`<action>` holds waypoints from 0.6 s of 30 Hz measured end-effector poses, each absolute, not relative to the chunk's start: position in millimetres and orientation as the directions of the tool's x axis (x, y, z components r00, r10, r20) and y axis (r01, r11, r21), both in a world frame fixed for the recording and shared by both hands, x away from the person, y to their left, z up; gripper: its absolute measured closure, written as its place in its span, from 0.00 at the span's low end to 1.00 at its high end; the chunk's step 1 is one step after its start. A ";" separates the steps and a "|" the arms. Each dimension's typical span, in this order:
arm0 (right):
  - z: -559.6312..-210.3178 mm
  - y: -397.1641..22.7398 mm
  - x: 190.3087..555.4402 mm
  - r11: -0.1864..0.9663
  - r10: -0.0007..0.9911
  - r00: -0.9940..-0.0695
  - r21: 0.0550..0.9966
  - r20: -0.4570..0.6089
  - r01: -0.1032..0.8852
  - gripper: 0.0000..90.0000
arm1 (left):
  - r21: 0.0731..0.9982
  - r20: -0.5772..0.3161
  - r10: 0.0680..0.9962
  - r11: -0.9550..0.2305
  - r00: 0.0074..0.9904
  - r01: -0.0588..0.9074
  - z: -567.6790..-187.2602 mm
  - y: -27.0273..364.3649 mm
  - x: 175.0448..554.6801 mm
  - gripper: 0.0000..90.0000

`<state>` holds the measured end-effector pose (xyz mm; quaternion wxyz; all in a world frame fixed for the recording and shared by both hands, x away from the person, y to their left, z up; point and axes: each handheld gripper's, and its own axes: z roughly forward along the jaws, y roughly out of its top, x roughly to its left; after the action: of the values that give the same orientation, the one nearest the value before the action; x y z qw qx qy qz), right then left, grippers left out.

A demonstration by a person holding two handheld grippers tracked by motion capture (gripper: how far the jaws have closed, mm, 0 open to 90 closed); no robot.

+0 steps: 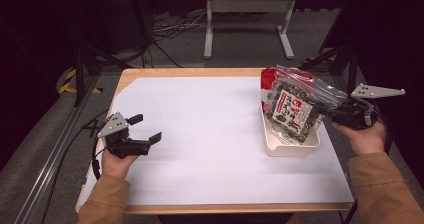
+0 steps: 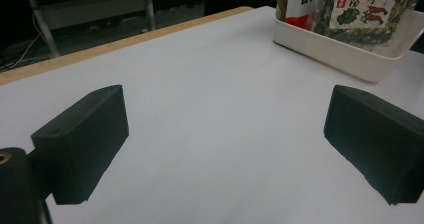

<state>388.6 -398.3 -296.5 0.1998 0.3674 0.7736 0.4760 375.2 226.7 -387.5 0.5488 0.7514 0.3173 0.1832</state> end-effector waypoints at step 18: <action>-290.7 -397.7 367.2 0.281 0.783 -0.621 0.912 -0.038 0.299 0.37 | 0.938 -0.075 0.673 -0.203 0.736 0.282 -386.3 232.9 346.4 0.05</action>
<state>367.2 -397.7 -290.7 0.2508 0.3557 0.7599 0.4828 346.4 232.9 -386.3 0.5465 0.7545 0.3163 0.1791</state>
